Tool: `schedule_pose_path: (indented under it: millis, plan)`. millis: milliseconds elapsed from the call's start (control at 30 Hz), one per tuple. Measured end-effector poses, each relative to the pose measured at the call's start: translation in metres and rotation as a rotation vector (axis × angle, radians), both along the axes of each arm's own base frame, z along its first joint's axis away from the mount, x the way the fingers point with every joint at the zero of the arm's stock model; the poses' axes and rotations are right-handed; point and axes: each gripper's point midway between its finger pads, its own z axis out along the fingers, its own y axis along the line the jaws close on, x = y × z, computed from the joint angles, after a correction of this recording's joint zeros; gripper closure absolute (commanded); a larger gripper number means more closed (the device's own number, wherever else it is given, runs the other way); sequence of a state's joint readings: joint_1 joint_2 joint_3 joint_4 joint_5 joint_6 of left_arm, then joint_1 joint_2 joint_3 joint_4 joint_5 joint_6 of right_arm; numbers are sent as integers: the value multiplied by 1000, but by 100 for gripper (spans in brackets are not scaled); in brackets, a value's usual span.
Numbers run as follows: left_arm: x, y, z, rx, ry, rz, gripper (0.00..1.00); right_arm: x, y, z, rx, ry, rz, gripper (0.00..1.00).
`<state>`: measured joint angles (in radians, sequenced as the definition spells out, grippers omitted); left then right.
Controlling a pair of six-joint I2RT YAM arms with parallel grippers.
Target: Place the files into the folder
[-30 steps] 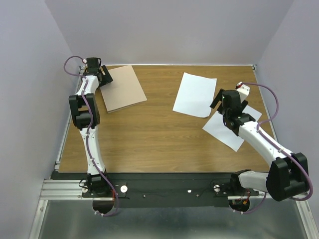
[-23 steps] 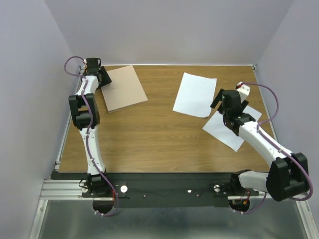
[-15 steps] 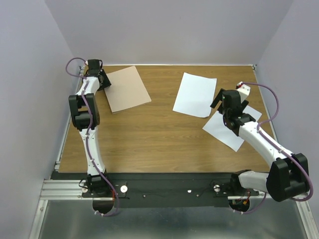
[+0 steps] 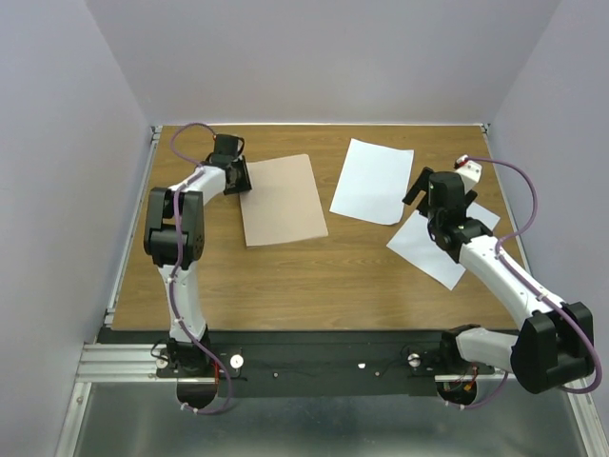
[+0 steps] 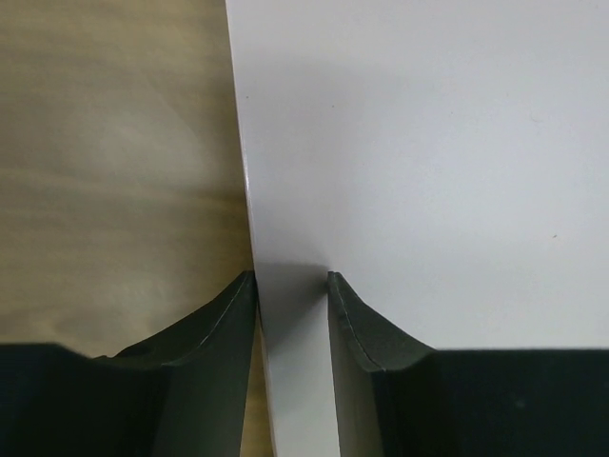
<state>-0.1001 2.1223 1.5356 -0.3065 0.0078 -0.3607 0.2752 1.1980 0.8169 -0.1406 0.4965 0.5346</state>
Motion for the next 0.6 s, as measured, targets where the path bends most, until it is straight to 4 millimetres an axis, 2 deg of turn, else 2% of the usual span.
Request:
schedule_pose_path:
  millis: [33, 133, 267, 433, 467, 500, 533, 567, 600]
  plan:
    - [-13, -11, 0, -2, -4, -21, 58, 0, 2, 0, 5, 1, 8, 0]
    - [-42, -26, -2, -13, 5, -41, 58, 1, 9, -1, 35, 2, 38, 0]
    - [-92, -50, -3, -59, 4, -70, 58, 2, 21, -4, 73, 11, 89, 0]
    - [-130, -69, -1, -106, 0, -70, 58, 3, 38, -16, 118, 51, 165, 0]
    - [-133, -71, -1, -112, 3, -70, 53, 3, 42, -18, 129, 58, 181, 0]
    - [-138, -77, 1, -116, 2, -79, 43, 2, 43, -19, 133, 60, 186, 0]
    - [-141, -82, 4, -119, -3, -89, 18, 2, 46, -19, 142, 61, 197, 0]
    - [-144, -86, 7, -122, -8, -96, 2, 1, 47, -18, 146, 61, 203, 0]
    - [-145, -91, 13, -122, -20, -107, 2, 1, 48, -18, 150, 60, 207, 0]
